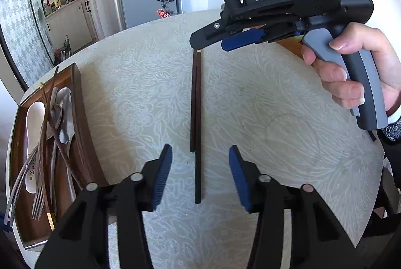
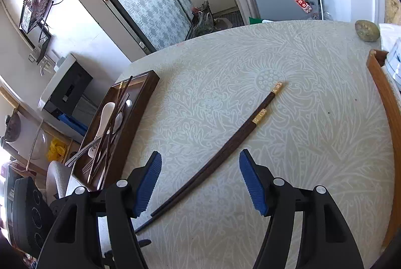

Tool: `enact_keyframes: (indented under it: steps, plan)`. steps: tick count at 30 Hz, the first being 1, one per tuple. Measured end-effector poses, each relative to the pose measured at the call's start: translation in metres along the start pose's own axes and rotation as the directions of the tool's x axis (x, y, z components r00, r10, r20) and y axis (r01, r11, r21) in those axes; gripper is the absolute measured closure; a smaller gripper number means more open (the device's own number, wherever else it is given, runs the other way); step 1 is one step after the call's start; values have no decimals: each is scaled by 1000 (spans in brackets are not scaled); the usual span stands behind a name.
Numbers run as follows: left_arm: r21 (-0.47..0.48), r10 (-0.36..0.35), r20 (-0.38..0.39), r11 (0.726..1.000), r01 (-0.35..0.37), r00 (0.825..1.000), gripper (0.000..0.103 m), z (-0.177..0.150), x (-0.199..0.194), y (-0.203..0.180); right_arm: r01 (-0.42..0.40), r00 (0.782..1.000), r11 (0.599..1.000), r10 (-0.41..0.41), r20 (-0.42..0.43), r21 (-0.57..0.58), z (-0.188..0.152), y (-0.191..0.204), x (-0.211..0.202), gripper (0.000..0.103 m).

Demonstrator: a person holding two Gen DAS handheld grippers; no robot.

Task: Organize utensils
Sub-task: 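Move the left gripper to another dark chopstick and close on it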

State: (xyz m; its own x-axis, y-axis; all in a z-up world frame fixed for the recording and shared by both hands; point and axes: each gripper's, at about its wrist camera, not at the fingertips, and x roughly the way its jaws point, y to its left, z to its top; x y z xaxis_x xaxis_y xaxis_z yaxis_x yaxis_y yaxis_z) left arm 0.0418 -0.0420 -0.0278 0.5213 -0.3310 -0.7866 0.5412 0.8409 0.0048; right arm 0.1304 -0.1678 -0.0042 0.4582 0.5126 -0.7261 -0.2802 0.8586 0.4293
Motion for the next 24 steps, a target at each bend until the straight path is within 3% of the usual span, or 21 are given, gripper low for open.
enact_keyframes:
  steps: [2,7,9,13,21,24]
  plan:
    - [18,6,-20,1000,-5,1000,67,-4,2,-4,-3,1000,1000,3,0,2,-4,-6,-2,37]
    - [-10,32,-39,999,-32,999,68,-12,10,1,-14,1000,1000,14,-4,24,-11,-16,-2,37]
    - [-18,22,-31,1000,-22,999,74,-13,10,3,-5,1000,1000,6,-10,30,-14,-18,0,37]
    - [-11,8,-25,1000,-8,1000,97,-11,12,-1,-2,1000,997,4,-31,77,-13,-24,7,37]
    - [-141,-37,27,989,41,999,98,-8,9,15,-52,996,982,64,-62,180,-15,-28,21,36]
    - [-147,-48,62,987,56,997,98,-3,0,13,-75,994,975,89,-59,211,-15,-29,22,36]
